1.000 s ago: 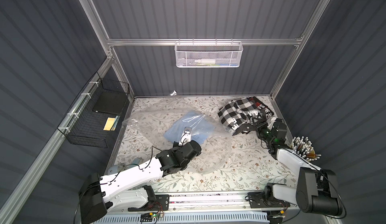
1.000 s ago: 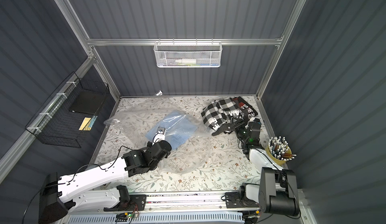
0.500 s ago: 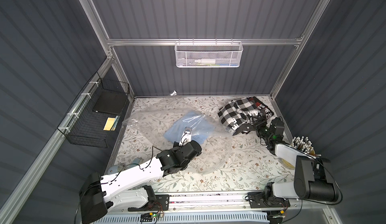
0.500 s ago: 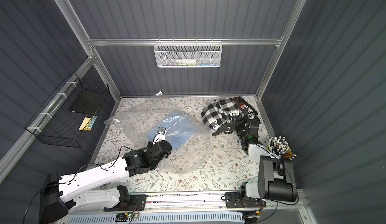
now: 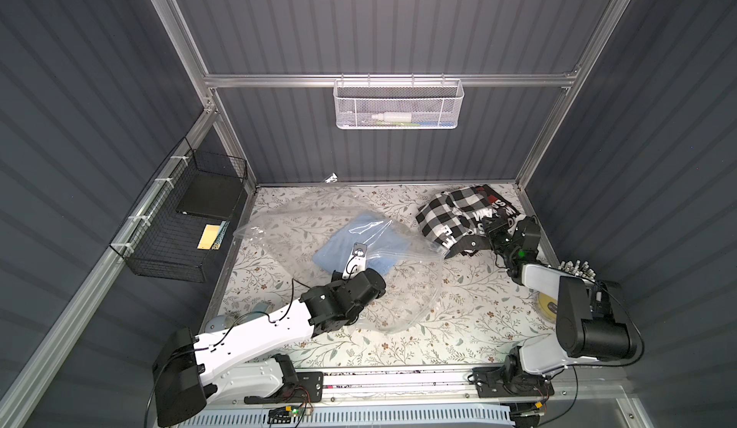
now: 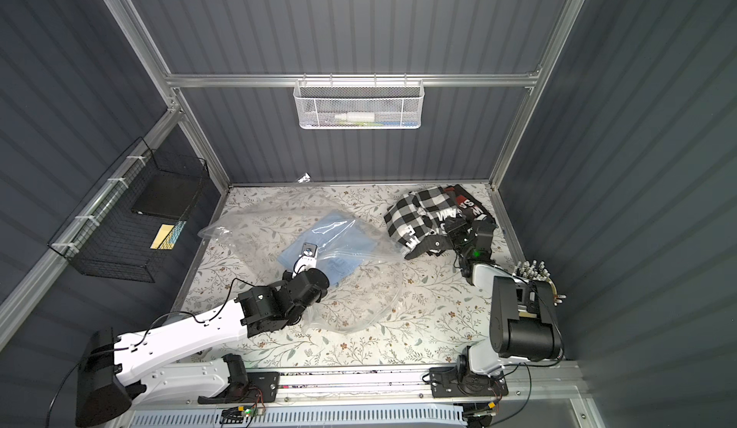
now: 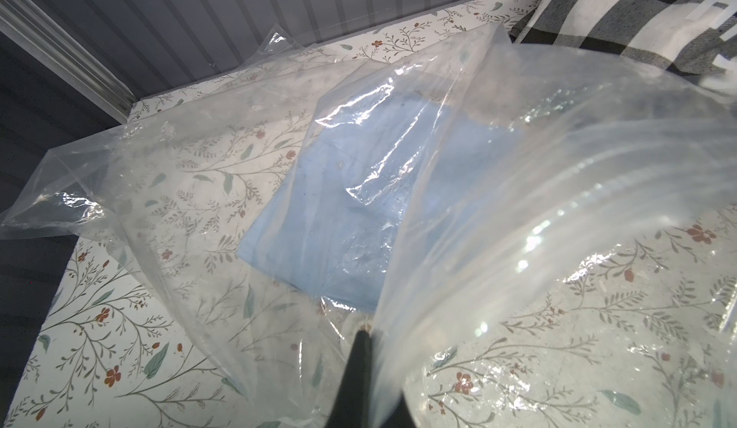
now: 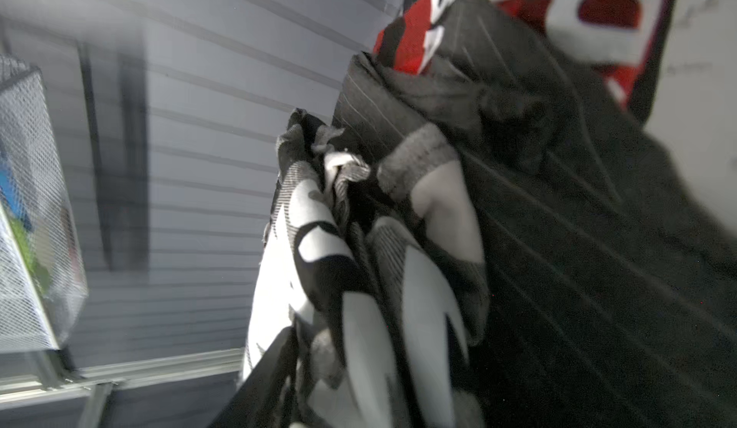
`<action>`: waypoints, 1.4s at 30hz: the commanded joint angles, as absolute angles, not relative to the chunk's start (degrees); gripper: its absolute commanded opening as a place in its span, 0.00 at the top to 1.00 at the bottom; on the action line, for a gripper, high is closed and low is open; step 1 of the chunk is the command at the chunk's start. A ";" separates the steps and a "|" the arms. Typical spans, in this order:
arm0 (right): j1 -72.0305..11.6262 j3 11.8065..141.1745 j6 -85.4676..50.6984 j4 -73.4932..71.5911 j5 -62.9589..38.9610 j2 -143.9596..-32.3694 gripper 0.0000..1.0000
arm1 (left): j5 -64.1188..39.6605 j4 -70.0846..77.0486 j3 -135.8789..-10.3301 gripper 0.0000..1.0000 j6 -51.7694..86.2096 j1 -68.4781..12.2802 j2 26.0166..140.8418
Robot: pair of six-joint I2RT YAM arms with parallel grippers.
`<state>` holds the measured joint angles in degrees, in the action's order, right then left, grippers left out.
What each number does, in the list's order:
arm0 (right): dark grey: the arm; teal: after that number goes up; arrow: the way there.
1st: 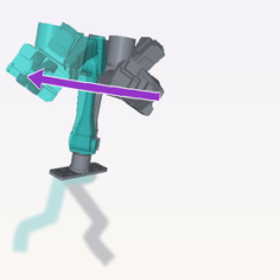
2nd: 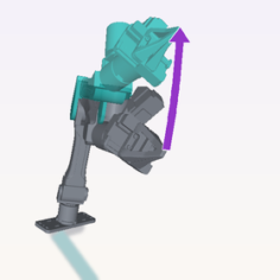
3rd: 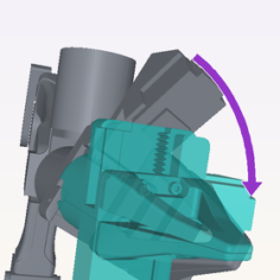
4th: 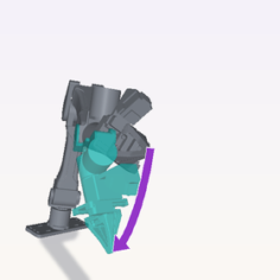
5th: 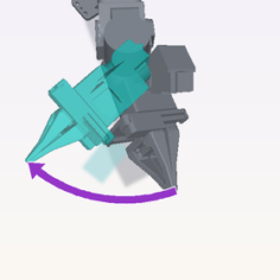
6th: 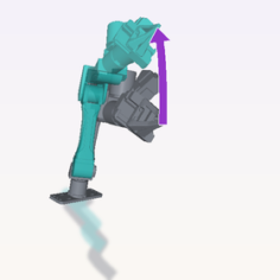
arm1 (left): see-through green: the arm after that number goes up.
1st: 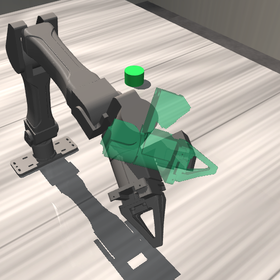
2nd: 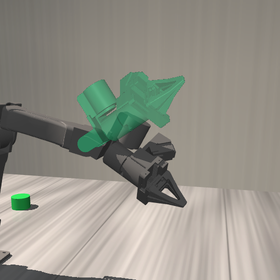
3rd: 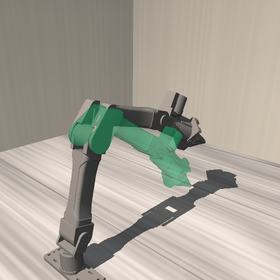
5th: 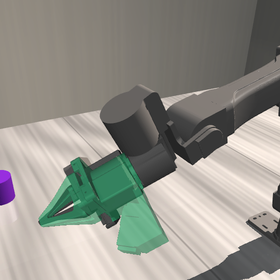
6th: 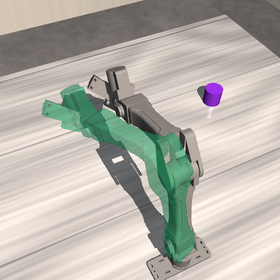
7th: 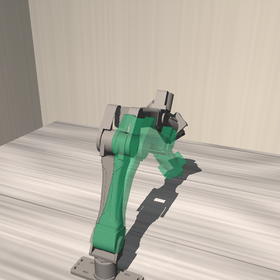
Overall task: Take the shirt out of the vacuum bag
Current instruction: Place the shirt at the center of the board.
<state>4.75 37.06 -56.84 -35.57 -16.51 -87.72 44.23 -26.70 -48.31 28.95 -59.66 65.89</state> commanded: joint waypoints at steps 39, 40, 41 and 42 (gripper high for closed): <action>4.58 39.00 -41.29 -28.94 12.45 -90.24 0.80 | 43.24 -26.03 -48.20 1.00 28.83 -59.78 66.18; 4.57 38.95 -41.75 -28.08 12.57 -89.45 0.73 | 43.29 -26.02 -48.31 1.00 28.86 -59.79 66.13; 4.58 38.73 -42.36 -27.08 12.63 -87.86 0.65 | 43.33 -26.12 -48.26 1.00 28.75 -59.81 66.11; 4.50 38.12 -43.34 -26.07 12.79 -86.01 0.60 | 43.33 -26.25 -48.41 1.00 28.90 -59.79 66.09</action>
